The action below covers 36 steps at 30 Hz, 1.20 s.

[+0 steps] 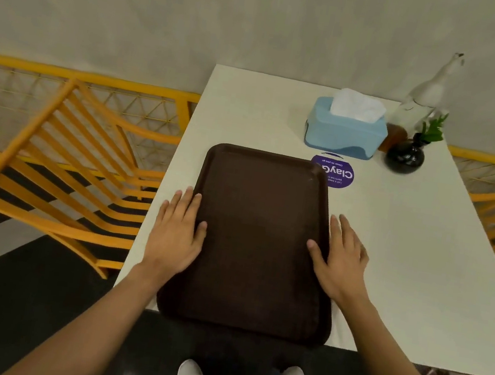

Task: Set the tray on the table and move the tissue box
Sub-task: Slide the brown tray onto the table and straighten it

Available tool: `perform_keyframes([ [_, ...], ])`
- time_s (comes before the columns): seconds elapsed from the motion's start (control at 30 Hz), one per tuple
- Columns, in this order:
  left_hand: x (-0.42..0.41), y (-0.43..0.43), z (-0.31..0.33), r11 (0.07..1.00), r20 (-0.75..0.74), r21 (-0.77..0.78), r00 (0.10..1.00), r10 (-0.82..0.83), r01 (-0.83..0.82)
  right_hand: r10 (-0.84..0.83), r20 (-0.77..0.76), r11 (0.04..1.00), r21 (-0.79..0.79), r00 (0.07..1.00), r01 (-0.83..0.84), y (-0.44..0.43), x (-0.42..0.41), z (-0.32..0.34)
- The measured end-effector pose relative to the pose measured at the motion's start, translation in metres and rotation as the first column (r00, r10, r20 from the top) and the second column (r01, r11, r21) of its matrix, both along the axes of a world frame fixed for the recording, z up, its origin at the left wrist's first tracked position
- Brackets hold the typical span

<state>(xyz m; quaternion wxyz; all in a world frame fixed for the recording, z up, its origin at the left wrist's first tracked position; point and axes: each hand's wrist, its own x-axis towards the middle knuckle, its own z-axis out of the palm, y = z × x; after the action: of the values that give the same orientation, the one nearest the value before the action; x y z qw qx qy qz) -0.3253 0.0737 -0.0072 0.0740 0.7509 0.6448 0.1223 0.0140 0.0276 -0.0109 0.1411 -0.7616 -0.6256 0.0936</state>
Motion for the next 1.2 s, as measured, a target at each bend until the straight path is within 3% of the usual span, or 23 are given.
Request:
perform_keyframes([
  [0.23,-0.011,-0.017,-0.02,0.995,0.025,-0.103,1.0,0.004,-0.001,-0.047,0.06,0.986,-0.155,0.997,0.056,-0.005,-0.027,-0.013],
  [0.5,-0.028,0.023,-0.023,0.993,-0.032,-0.107,0.998,0.047,-0.05,-0.04,0.066,0.988,-0.144,0.997,0.049,0.037,-0.047,-0.009],
  [0.8,-0.037,0.081,-0.013,0.989,0.016,-0.126,0.997,0.081,-0.078,-0.044,0.004,0.987,-0.152,0.999,0.044,0.096,-0.059,-0.005],
  [1.07,-0.044,0.056,-0.005,0.993,0.124,-0.074,0.987,0.102,-0.093,0.025,-0.006,0.999,-0.027,1.0,-0.025,0.068,-0.045,0.0],
  [1.2,-0.052,0.037,-0.015,0.985,0.101,-0.154,0.991,0.089,-0.073,-0.044,0.002,0.991,-0.126,0.999,0.044,0.046,-0.048,-0.004],
])
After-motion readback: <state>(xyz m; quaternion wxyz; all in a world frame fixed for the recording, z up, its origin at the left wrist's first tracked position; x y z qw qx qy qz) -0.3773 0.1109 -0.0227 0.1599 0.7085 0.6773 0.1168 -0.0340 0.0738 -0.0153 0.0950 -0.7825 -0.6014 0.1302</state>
